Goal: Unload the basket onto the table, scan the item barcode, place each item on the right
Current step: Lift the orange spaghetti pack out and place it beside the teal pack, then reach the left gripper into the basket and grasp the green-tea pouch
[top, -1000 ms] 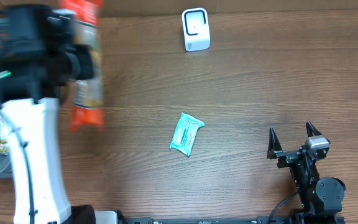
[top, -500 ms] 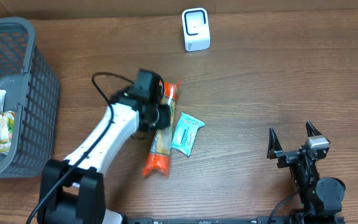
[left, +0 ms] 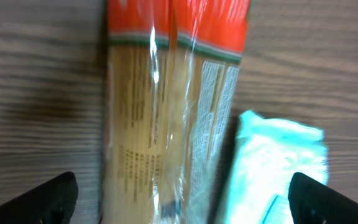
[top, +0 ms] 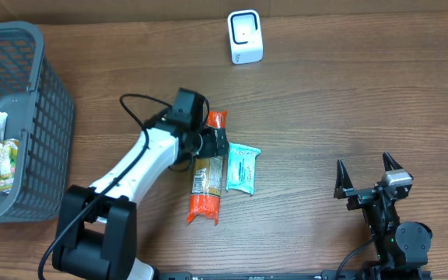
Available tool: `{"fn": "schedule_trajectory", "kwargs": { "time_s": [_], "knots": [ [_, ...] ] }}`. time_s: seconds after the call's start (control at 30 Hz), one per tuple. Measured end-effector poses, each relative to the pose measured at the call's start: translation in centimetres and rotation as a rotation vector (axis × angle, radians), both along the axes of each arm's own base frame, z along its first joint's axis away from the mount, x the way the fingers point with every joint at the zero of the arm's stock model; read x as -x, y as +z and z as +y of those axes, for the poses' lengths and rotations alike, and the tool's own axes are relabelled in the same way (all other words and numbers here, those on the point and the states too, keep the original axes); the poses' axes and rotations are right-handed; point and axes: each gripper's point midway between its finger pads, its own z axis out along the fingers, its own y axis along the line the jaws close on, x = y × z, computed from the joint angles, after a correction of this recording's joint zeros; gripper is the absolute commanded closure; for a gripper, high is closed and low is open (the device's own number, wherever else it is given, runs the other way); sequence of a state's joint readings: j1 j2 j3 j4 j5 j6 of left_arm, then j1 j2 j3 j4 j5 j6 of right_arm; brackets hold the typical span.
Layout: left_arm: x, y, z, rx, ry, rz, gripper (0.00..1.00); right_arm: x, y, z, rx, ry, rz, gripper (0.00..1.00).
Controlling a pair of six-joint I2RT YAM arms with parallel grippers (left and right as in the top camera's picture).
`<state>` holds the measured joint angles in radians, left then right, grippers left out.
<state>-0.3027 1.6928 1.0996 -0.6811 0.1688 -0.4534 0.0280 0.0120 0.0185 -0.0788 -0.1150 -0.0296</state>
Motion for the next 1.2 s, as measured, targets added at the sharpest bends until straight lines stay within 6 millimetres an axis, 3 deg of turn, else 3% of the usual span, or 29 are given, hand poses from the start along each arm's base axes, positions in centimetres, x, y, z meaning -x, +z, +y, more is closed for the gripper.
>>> {"fn": "schedule_trajectory", "kwargs": {
  "time_s": [0.17,0.23,0.27,0.37,0.4,0.43,0.5,0.53,0.67,0.77,0.93,1.07,1.2],
  "knots": [
    [-3.1,6.6,0.9,0.003,0.006,-0.058,0.0,0.0,0.0,0.0,0.0,0.0,0.0,0.0],
    [-4.6,10.7,1.2,0.008,-0.004,-0.12,0.01,0.0,0.0,0.0,0.0,0.0,0.0,0.0],
    [-5.8,14.0,1.3,0.017,-0.009,-0.184,0.01,0.0,0.0,0.0,0.0,0.0,-0.001,0.0],
    [-5.7,19.8,2.9,0.019,0.003,-0.237,0.0,0.0,0.0,0.0,0.0,0.0,0.0,0.0],
    [-5.9,20.9,3.2,0.021,0.011,-0.257,0.0,0.0,0.0,0.0,0.0,0.0,-0.001,0.0],
    [-6.3,24.5,4.9,0.029,0.048,-0.324,0.0,0.0,0.0,0.0,0.0,0.0,-0.001,0.0],
    [-6.3,28.3,7.9,0.026,0.113,-0.397,0.0,0.0,0.0,0.0,0.0,0.0,0.0,0.0],
    [-6.0,30.7,10.8,0.011,0.182,-0.444,0.0,0.0,0.0,0.0,0.0,0.0,0.0,0.0],
    [-3.5,34.9,20.4,-0.05,0.428,-0.524,0.0,0.0,0.0,0.0,0.0,0.0,0.0,0.0],
    [-1.1,35.9,27.3,-0.11,0.618,-0.546,0.0,0.0,0.0,0.0,0.0,0.0,0.0,0.0],
    [3.9,34.9,36.2,-0.192,0.889,-0.496,0.0,0.0,0.0,0.0,0.0,0.0,0.0,0.0],
    [7.7,32.4,41.1,-0.22,1.054,-0.407,0.0,0.0,0.0,0.0,0.001,0.0,-0.001,0.0],
    [8.6,29.7,43.1,-0.238,1.107,-0.33,0.0,0.0,0.0,0.0,0.0,0.0,0.0,0.0]
  ]
}}
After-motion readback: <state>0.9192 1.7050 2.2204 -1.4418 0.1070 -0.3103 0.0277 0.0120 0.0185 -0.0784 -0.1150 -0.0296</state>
